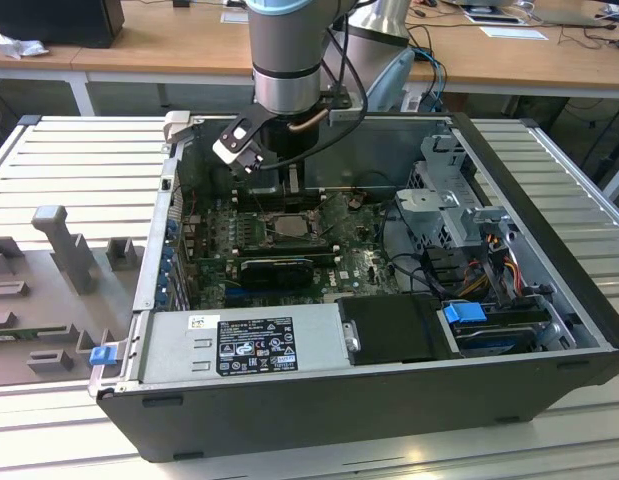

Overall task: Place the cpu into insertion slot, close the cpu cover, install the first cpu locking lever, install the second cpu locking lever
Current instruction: 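Place the cpu into insertion slot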

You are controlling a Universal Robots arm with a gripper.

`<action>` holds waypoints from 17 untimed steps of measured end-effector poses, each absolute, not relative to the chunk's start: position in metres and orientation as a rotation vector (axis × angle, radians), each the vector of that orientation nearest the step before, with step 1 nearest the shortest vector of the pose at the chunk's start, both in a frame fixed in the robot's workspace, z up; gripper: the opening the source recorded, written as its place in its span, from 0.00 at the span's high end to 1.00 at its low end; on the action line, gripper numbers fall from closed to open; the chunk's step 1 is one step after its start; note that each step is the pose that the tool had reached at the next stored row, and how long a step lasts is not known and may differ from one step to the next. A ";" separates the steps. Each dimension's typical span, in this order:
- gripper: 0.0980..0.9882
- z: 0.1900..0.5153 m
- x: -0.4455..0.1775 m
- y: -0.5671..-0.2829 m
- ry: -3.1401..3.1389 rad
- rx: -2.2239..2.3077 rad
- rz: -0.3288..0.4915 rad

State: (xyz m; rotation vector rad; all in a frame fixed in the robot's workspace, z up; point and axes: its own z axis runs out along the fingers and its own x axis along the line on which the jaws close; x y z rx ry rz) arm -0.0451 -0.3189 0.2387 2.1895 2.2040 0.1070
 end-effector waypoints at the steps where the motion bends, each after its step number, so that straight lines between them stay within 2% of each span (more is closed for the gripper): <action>1: 0.99 0.239 -0.045 -0.319 2.204 2.190 0.107; 17: 0.99 0.253 -0.045 -0.319 2.203 2.191 0.107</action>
